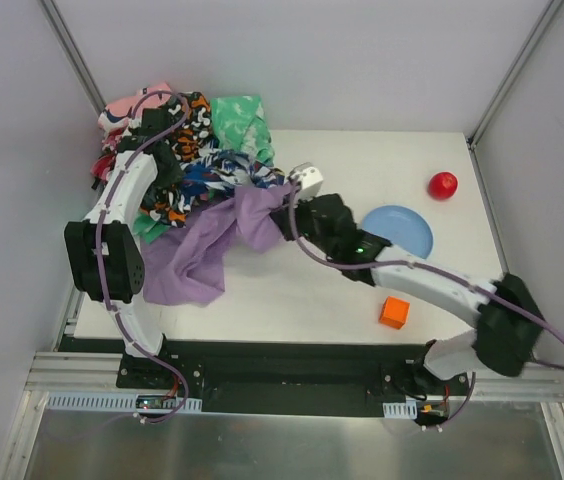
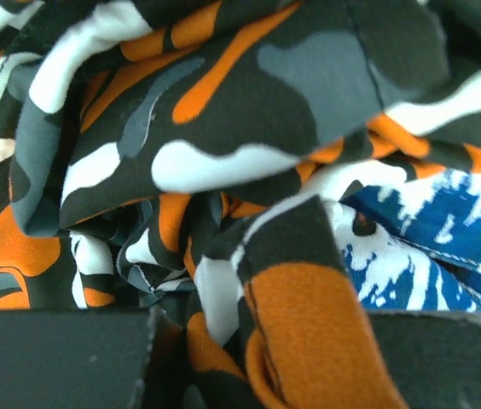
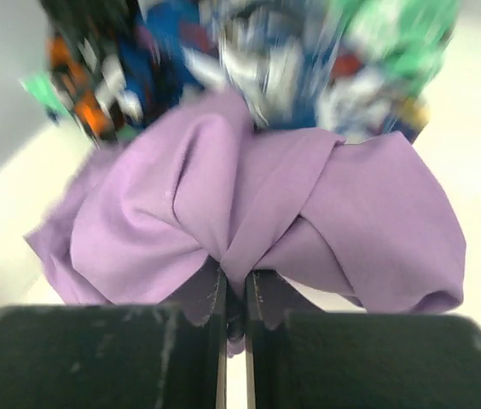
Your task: Pick out a specific cloth from the pile
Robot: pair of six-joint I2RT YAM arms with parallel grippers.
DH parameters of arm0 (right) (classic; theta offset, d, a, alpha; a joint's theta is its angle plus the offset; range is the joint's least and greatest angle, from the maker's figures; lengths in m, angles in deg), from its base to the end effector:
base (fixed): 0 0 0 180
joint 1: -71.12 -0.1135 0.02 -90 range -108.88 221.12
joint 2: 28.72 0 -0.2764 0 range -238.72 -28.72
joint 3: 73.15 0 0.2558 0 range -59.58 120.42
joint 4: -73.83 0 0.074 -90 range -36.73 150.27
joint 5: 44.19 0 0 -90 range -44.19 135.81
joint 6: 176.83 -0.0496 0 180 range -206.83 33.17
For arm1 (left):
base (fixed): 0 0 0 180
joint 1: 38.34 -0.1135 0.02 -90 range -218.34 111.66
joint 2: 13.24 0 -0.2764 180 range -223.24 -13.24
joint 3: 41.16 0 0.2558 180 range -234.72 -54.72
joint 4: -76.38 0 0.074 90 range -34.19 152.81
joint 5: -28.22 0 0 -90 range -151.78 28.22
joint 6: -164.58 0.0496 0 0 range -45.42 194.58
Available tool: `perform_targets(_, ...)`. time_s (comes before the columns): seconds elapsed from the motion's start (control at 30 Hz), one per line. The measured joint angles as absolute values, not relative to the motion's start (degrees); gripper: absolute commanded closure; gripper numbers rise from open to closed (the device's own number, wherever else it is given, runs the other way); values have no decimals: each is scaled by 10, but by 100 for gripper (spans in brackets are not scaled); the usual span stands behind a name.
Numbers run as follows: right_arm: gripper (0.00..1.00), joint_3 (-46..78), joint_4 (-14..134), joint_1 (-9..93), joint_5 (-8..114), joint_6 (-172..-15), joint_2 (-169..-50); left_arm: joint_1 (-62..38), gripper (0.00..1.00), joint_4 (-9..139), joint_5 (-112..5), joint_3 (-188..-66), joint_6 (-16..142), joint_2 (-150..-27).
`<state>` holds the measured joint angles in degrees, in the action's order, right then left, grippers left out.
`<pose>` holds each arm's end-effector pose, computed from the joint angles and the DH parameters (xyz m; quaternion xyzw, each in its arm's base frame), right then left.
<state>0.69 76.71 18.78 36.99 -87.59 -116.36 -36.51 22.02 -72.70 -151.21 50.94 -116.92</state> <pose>0.2369 0.2945 0.3053 -0.2905 0.7136 0.2307 0.5943 0.4218 -0.0041 0.3193 -0.2093 0.9061 0.0080 0.3676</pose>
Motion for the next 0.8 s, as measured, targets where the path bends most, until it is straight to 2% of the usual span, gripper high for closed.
perform_targets(0.17,100,-4,740,190,323,-779,-959,-365,100,234,-739,-1431,472,-1169)
perform_targets(0.27,100,22,698,195,299,-724,-904,-365,100,241,-747,-1393,455,-1169)
perform_targets(0.47,99,114,591,207,273,-632,-913,-365,100,256,-758,-1349,436,-1169)
perform_targets(0.8,100,363,438,211,226,-516,-971,-364,93,244,-748,-1347,432,-1147)
